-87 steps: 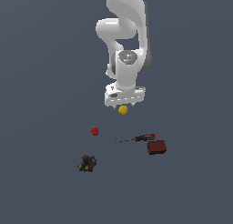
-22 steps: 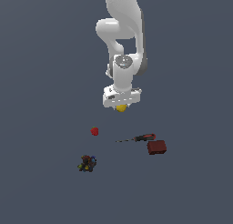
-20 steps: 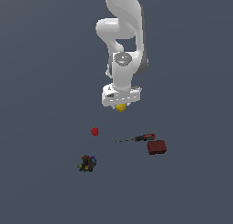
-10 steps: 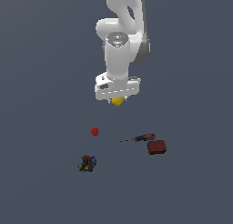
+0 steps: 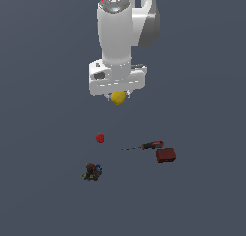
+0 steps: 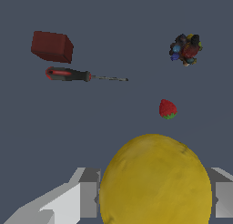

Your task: Pick up a designated object from a clutter of objects.

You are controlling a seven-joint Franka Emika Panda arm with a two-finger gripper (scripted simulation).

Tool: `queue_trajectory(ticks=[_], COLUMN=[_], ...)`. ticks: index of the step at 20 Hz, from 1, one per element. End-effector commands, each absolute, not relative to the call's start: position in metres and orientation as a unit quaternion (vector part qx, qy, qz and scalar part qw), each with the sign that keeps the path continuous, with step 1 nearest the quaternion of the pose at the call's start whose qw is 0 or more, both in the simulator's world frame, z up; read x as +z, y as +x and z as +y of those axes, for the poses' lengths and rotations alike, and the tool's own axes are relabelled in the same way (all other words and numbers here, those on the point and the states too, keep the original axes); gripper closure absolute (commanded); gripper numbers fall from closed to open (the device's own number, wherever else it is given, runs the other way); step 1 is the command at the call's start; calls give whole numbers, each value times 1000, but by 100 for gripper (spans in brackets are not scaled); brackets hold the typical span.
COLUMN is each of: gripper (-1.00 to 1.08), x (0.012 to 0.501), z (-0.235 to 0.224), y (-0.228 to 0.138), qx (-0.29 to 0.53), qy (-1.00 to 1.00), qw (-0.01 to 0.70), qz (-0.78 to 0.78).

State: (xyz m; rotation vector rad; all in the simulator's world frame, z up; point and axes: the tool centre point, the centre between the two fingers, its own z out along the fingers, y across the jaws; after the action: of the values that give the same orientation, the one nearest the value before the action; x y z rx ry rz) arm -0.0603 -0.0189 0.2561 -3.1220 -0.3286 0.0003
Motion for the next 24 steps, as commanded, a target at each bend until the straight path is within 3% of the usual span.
queue_trajectory(ticks=[1, 13, 24], gripper=[108, 108, 108], x=[280, 375, 411], z=[-25, -51, -61], y=[-52, -15, 2], qx=[0, 0, 0], qy=[-995, -995, -995], qw=[1, 0, 0], qz=[-105, -104, -104])
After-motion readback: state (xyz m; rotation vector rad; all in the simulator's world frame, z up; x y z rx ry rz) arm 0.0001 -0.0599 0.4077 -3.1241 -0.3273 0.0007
